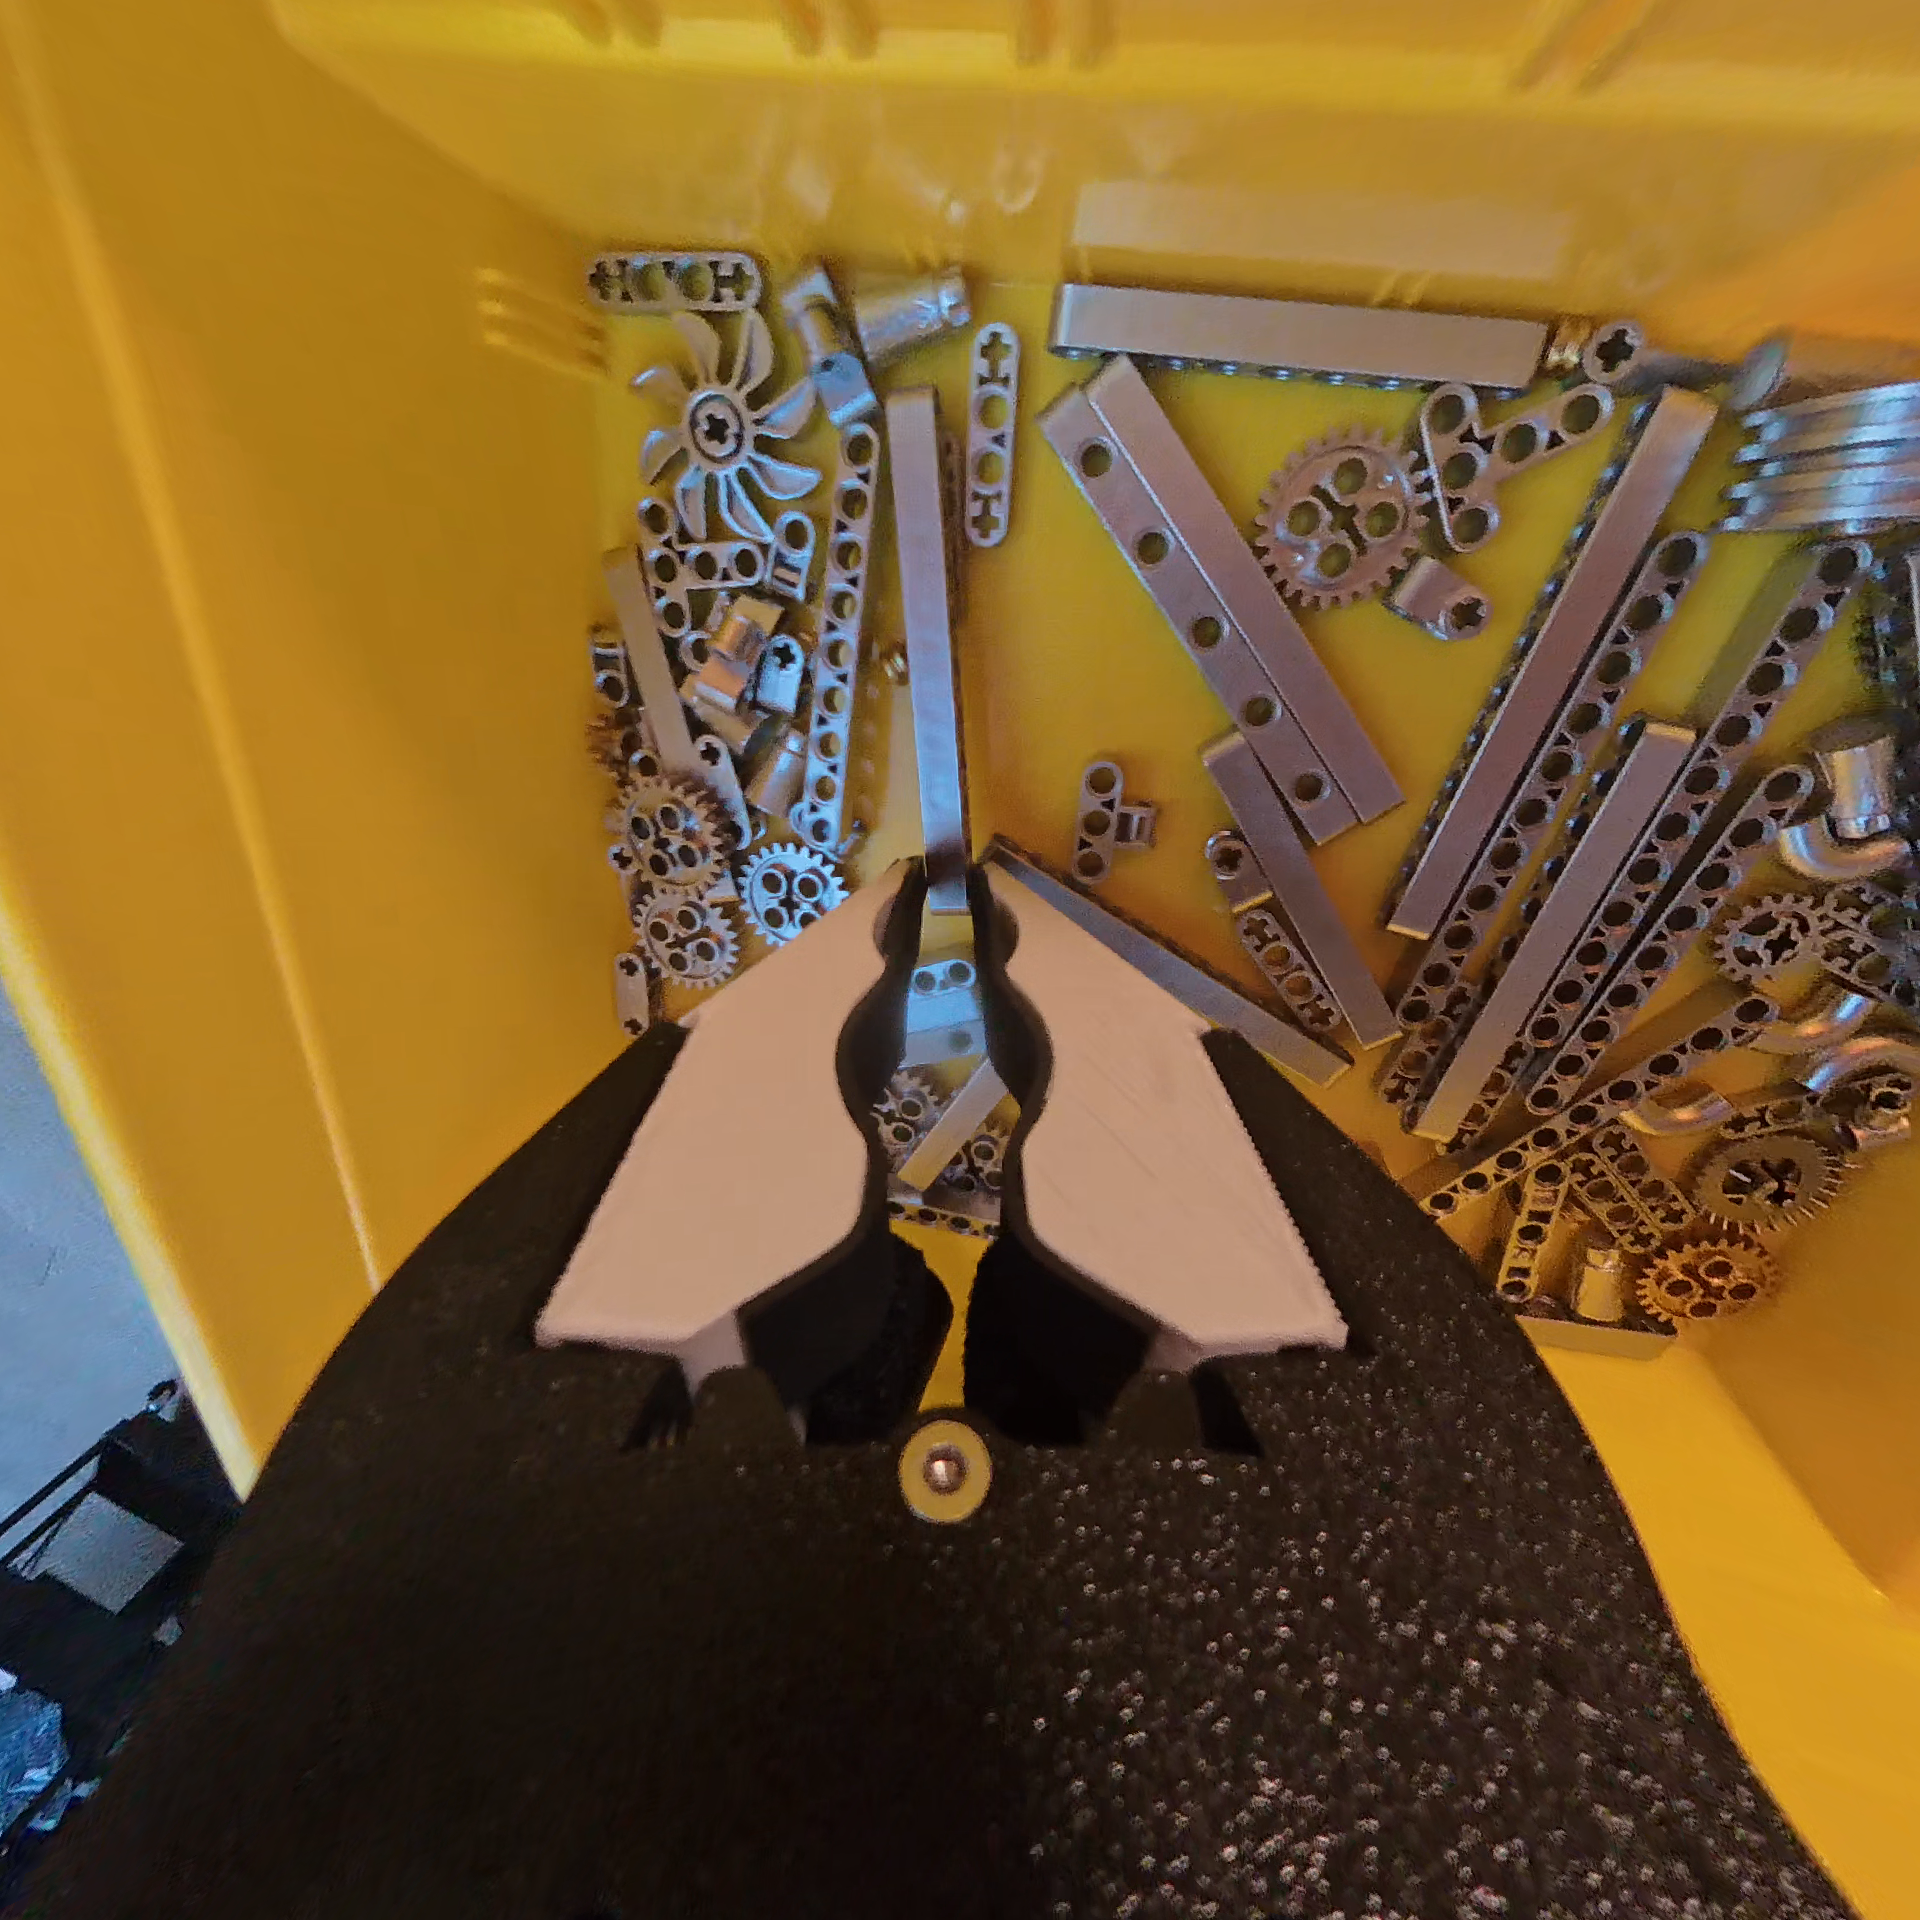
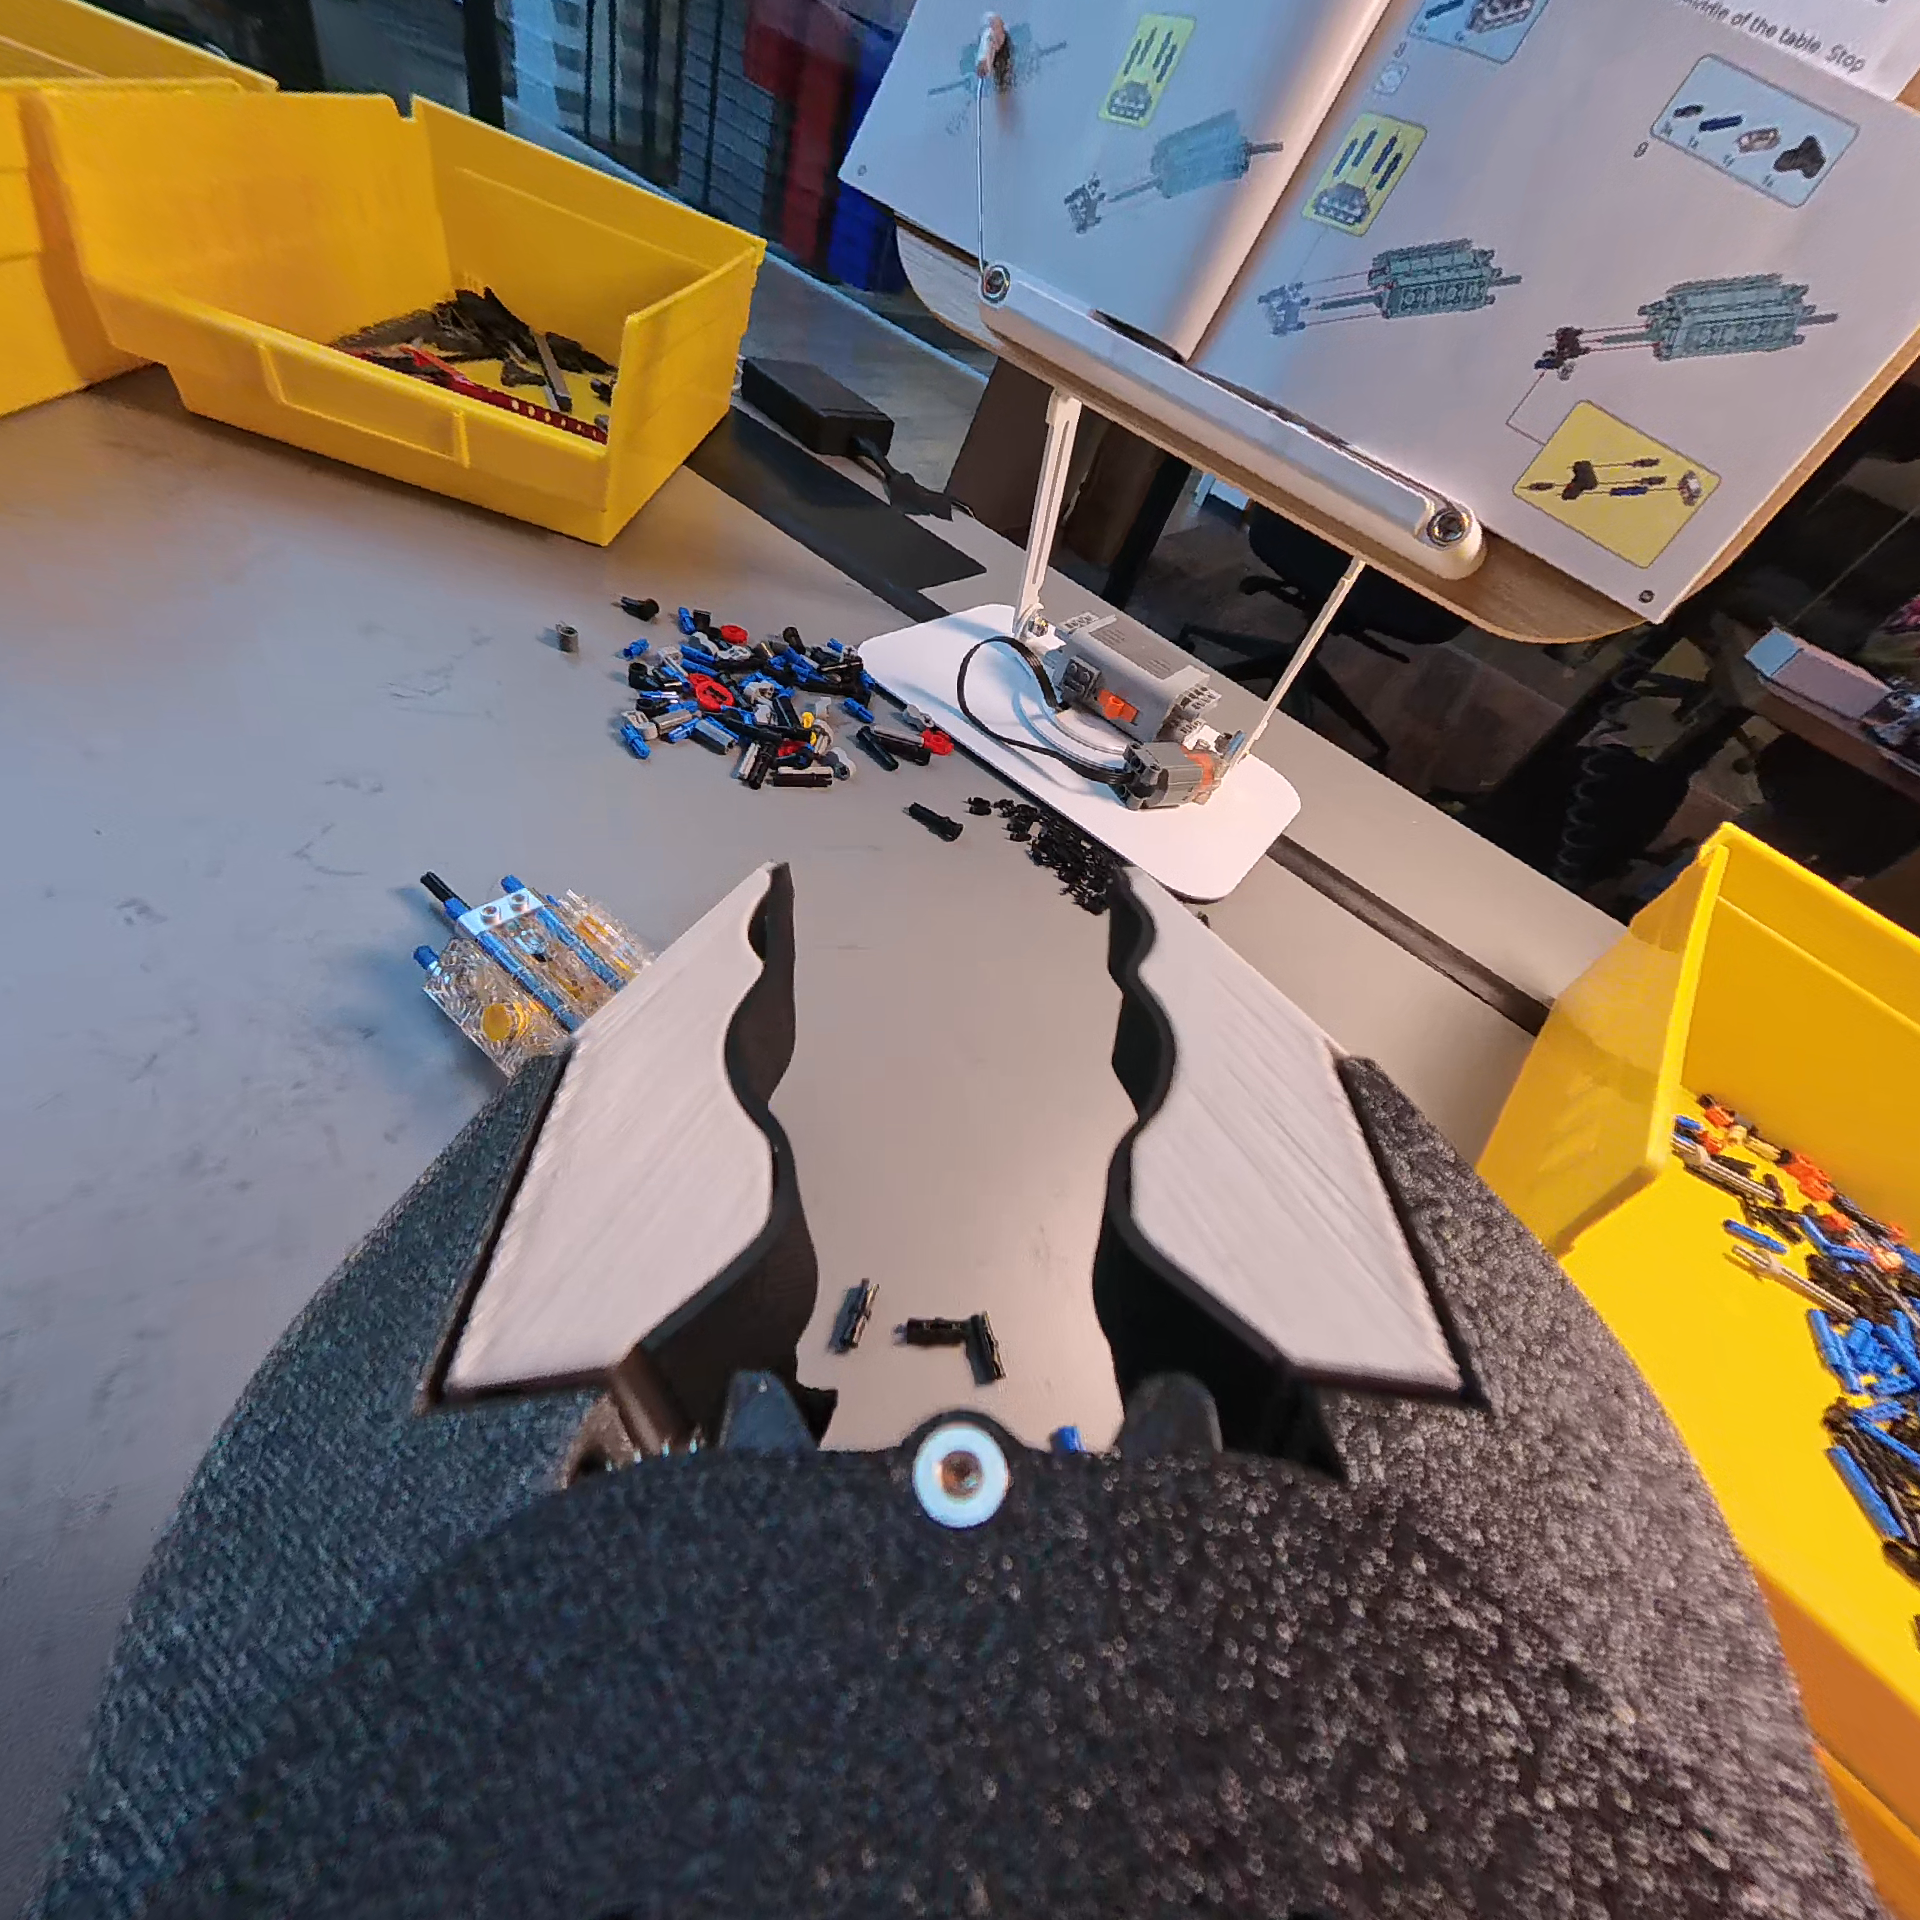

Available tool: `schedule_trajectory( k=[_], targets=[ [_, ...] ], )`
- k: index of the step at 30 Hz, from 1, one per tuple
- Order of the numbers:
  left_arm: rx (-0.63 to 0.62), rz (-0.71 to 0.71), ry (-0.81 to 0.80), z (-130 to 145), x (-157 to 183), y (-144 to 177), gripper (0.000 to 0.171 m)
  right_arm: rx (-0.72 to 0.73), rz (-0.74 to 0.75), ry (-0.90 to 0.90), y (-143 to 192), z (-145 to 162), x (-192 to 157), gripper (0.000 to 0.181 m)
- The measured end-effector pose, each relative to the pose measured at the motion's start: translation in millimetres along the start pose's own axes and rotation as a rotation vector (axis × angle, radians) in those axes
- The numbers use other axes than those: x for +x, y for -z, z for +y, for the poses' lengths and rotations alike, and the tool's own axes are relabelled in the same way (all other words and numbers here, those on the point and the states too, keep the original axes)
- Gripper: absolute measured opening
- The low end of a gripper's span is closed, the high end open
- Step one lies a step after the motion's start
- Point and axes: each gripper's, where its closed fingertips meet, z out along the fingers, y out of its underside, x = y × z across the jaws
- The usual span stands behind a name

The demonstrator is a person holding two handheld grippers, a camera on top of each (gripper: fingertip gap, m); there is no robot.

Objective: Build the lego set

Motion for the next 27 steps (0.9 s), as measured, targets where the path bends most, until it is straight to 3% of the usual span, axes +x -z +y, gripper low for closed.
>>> schedule_trajectory(
  k=[11, 21, 25, 27],
  targets=[
    [0.028, -0.123, 0.046, -5.0, -21.1, 15.6, 0.012, -0.007, 0.021, -0.017, 7.8, 7.6, 5.1, 0.059],
    [0.087, 0.217, -0.062, -24.0, 61.9, 17.2, 0.024, 0.001, 0.023, -0.027, 11.4, 10.0, 6.7, 0.059],
    [0.065, 0.205, -0.123, -26.7, 77.4, 5.8, 0.026, -0.002, 0.033, -0.037, 14.3, 13.2, 8.8, 0.058],
    [0.075, 0.186, -0.132, -30.8, 77.0, 5.7, 0.017, -0.007, 0.033, -0.036, 14.8, 14.7, 8.6, 0.058]
  ],
)
